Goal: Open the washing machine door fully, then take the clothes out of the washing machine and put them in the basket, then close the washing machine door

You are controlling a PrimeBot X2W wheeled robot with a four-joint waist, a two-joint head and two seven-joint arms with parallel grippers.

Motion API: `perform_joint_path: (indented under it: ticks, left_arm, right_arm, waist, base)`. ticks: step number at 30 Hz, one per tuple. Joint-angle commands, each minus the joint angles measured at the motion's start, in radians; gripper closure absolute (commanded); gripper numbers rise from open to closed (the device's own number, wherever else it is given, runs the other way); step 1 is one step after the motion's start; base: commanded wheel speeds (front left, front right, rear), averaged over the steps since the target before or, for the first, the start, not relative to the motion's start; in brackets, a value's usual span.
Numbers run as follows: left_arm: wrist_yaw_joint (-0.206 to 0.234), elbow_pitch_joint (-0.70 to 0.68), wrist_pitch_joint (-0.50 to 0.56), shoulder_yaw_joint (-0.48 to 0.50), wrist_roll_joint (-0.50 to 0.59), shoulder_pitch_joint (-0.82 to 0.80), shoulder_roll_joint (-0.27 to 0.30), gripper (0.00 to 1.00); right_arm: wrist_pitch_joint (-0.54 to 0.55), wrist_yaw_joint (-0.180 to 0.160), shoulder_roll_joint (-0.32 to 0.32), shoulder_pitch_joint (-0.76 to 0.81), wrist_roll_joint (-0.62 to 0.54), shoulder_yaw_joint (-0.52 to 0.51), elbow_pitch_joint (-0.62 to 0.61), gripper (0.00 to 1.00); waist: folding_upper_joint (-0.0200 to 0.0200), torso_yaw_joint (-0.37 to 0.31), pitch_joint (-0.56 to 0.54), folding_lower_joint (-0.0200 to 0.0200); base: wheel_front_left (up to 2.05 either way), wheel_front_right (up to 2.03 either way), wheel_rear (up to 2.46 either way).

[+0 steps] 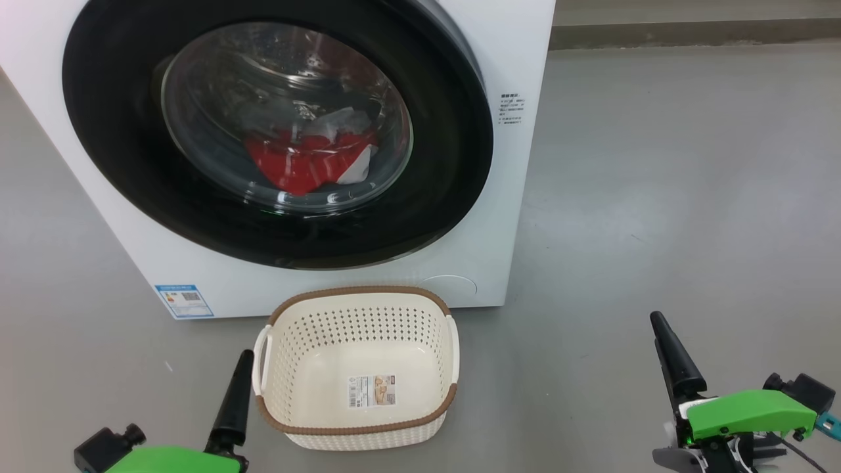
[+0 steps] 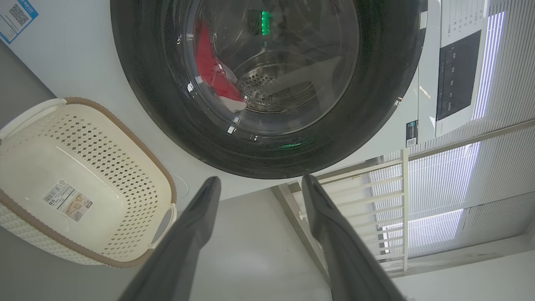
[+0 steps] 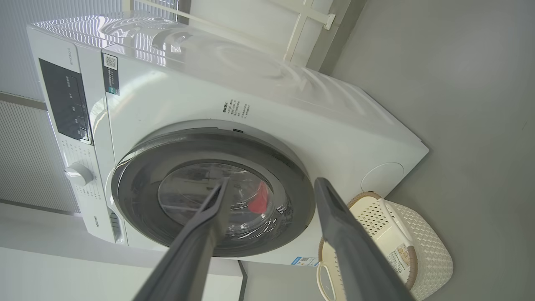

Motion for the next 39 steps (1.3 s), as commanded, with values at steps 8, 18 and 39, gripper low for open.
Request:
perform_joint_path:
  ticks: [8,18,39]
  left_arm:
    - [-0.006,-0.045,-0.05,-0.01,0.238,-0.083,0.007,0.0]
    - [0.007,-0.055,-0.08,-0.024,0.405,-0.1,0.009,0.0]
    - [0.054,0.003,-0.142,-0.054,0.722,-0.141,0.011,0.0]
  right_arm:
    - [-0.048,0.0,-0.008,-0.095,-0.203,0.021,-0.014,0.0]
    - [-0.078,0.0,-0.01,-0.116,-0.341,0.034,-0.006,0.0]
    - [-0.139,0.0,-0.013,-0.153,-0.655,0.049,0.009,0.0]
  waist:
    - [-0.0001,-0.003,-0.005,-0.0001]
    - [-0.0001,-0.006,-0.009,-0.0001]
    - [-0.0001,-0.012,-0.016,-0.0001]
  base:
    - [0.0,0.0,0.0]
    - [0.0,0.0,0.0]
    - [0.0,0.0,0.0]
